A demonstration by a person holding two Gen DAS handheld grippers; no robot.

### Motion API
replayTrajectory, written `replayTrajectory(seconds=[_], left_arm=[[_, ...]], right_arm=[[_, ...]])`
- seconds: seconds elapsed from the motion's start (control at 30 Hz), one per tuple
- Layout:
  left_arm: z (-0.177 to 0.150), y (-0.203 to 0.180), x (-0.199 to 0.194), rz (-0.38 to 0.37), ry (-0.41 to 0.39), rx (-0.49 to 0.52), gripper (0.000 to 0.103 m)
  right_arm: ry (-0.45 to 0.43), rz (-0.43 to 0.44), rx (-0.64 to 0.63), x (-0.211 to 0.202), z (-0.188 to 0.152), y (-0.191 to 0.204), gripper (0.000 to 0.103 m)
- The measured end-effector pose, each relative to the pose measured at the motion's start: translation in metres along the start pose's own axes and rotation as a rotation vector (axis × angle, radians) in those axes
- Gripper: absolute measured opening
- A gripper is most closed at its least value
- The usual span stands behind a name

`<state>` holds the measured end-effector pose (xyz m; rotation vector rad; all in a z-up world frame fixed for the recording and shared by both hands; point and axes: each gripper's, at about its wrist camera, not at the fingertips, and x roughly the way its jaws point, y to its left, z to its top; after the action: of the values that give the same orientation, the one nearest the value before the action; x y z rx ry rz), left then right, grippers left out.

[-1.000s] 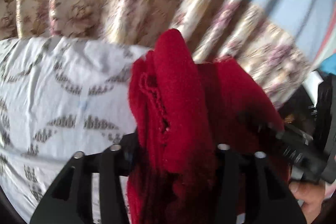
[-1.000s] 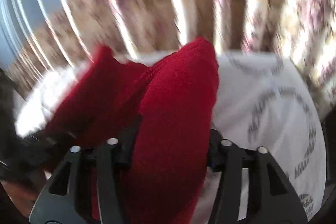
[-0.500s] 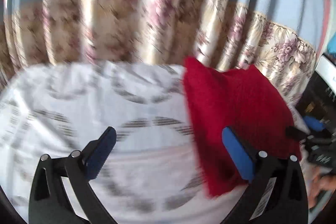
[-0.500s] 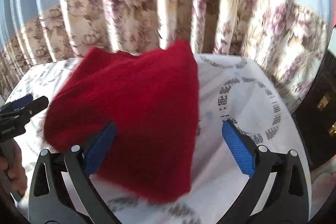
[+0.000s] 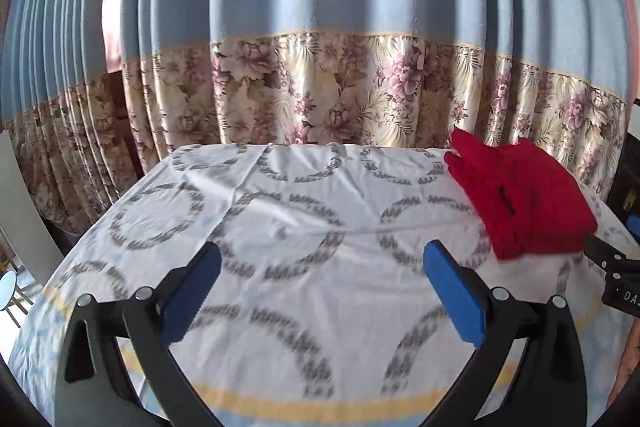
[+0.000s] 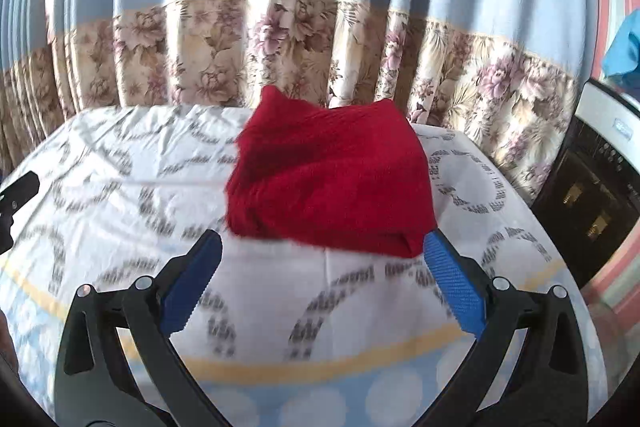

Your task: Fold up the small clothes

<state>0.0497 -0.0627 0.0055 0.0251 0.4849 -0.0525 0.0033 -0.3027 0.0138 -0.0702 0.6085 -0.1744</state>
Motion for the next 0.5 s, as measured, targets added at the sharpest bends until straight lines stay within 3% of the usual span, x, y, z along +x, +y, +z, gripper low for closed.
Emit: replayTrajectory(seconds=[0.13, 0.2, 0.27, 0.37, 0.5], left_arm=[[-0.023, 0.013, -0.015, -0.039, -0.078, -0.089, 0.101], [-0.026, 0.016, -0.016, -0.021, -0.081, -0.126, 0.101], [-0.027, 0.014, -0.014, 0.009, -0.089, -0.099, 0.101], [-0.031, 0.008, -0.016, 0.059, -0.116, -0.040, 0.101], [-0.032, 0.003, -0.013, 0.065, -0.108, -0.014, 0.101]], right_arm=[[-0.105, -0.022, 0.020, -0.018, -0.013, 0.007, 0.100], [-0.096, 0.020, 0.036, -0.019, -0.012, 0.007, 0.100], [-0.095, 0.056, 0.069, -0.020, -0.014, 0.002, 0.100], [-0.086, 0.028, 0.047, -0.016, -0.016, 0.006, 0.100], [-0.100, 0.021, 0.036, -0.018, -0.017, 0.007, 0.100]])
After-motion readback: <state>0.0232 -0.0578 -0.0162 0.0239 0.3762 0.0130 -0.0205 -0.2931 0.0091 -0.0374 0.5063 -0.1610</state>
